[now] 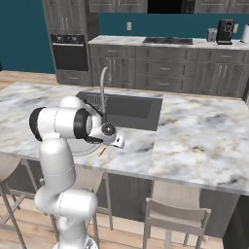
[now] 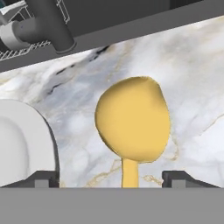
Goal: Take the fork and place it on the left side of the plate. Then take the spoon and place it on the right side of the plate. Make sure they're directly next to the plate.
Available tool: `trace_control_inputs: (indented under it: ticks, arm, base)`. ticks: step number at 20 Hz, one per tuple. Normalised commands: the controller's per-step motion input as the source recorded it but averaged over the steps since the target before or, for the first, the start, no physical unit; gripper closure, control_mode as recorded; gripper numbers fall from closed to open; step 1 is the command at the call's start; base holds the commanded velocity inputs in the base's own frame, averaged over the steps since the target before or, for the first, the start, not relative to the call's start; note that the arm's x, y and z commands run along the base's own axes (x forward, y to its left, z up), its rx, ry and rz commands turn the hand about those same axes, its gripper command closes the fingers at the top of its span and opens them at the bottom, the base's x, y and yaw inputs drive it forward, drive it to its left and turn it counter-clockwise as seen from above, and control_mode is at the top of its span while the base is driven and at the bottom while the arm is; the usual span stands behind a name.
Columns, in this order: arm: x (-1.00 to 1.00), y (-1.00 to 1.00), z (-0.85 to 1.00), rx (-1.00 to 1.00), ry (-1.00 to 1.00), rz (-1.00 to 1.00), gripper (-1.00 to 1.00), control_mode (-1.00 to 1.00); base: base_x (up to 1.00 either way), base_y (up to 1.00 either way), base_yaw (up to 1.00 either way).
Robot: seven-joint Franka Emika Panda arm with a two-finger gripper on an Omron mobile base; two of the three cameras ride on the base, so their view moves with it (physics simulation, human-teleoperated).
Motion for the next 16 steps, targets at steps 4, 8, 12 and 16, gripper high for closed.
trace_control_inputs:
  ticks: [4, 8, 12, 16]
  arm:
    - [0.0, 0.03, 0.08, 0.06, 0.0, 0.02, -1.0, -1.0]
    - [-0.03, 0.0, 0.36, 0.08, 0.0, 0.0, -1.0, -1.0]
    - [-0.16, 0.0, 0.58, 0.09, 0.0, 0.0, -1.0, -1.0]
    - [-0.28, 0.0, 0.76, 0.08, 0.0, 0.01, -1.0, -1.0]
  base:
    - [0.0, 0.0, 0.0]
    - [0.0, 0.0, 0.0]
    - [0.0, 0.0, 0.0]
    - [0.0, 0.0, 0.0]
